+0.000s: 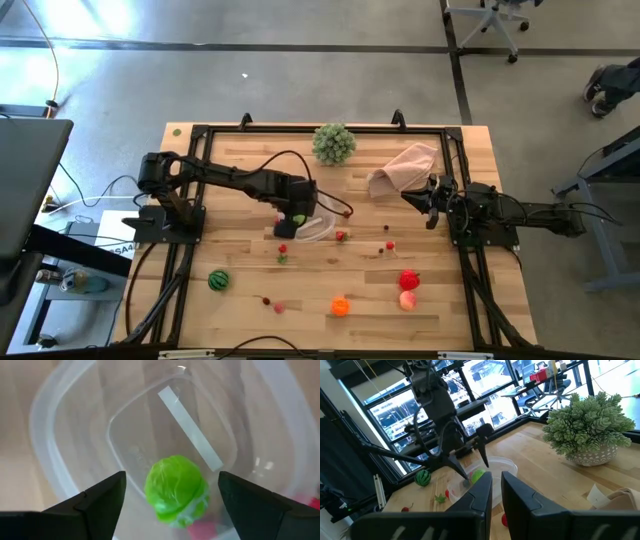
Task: Pick and placing Produce into tupperware
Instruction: Put the red strawberry into the transparent bin
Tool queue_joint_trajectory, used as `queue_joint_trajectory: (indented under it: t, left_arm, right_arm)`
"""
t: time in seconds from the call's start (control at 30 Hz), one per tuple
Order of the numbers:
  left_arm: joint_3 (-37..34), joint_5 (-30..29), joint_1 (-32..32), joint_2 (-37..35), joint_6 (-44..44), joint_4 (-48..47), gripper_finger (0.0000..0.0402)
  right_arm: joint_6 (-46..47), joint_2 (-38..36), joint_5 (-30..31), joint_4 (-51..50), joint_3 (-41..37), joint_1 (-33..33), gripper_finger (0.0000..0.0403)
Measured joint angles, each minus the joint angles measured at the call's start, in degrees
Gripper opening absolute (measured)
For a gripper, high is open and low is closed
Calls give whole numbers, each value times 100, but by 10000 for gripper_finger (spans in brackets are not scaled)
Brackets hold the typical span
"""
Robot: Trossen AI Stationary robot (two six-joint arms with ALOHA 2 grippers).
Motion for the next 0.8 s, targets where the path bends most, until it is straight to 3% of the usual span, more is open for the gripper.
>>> queue_joint_trajectory:
  t: [0.27,0.43,0.8]
  left_arm:
    - [1113,179,0,-1,-368,-2034,260]
    - [1237,603,0,-18,-1099,-3002,241]
    - [243,1246,2,-220,-1416,-2480,213]
  right_arm:
    - [0,0,0,0,0,2,30]
    - [0,0,0,-2,0,2,30]
    - [1,0,0,-2,0,2,30]
